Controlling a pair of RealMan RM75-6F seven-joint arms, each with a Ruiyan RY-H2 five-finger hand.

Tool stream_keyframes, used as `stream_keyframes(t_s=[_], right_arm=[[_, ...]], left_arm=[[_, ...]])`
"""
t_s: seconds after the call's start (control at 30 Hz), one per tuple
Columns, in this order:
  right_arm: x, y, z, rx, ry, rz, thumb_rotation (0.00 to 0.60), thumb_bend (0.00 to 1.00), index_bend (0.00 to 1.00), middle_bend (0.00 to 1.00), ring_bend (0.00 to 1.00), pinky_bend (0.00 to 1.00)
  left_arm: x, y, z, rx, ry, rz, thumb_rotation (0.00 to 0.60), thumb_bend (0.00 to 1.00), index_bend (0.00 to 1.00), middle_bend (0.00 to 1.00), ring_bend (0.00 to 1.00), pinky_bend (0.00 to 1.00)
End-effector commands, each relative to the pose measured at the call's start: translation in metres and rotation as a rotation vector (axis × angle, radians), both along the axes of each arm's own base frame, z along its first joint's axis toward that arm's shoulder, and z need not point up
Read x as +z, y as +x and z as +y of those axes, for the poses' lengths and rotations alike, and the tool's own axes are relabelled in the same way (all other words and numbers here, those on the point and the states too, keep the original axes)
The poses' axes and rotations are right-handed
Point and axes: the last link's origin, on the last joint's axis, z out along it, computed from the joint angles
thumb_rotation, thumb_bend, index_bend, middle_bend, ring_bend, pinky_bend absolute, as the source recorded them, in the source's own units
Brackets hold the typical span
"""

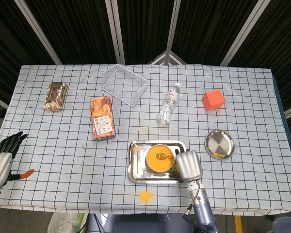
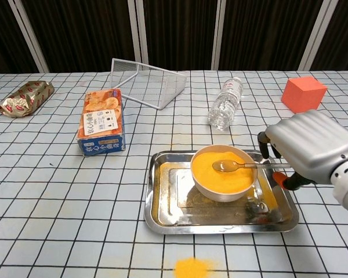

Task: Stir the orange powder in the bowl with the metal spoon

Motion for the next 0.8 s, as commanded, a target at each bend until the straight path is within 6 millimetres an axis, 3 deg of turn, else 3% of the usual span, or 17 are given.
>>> stream_keyframes(t_s=[0.03, 0.8], right_arm=[[-0.0014, 0.0006, 0.0000, 0.001, 0.002, -0.003, 0.600, 0.42, 0.46, 0.45, 0.63, 0.82], [-0.0084, 0.0044, -0.0017, 0.006, 0.004, -0.012, 0.600, 0.47, 0.53, 0.47, 0.63, 0.82]], left_arm=[[0.0001, -0.0001, -0.0001, 0.000, 0.000, -0.001, 0.600, 0.01, 0.00, 0.00, 0.00, 0.00], [0.0007, 0.0002, 0.0000, -0.002, 0.003, -0.005, 0.600, 0.01, 0.00, 0.00, 0.00, 0.00]])
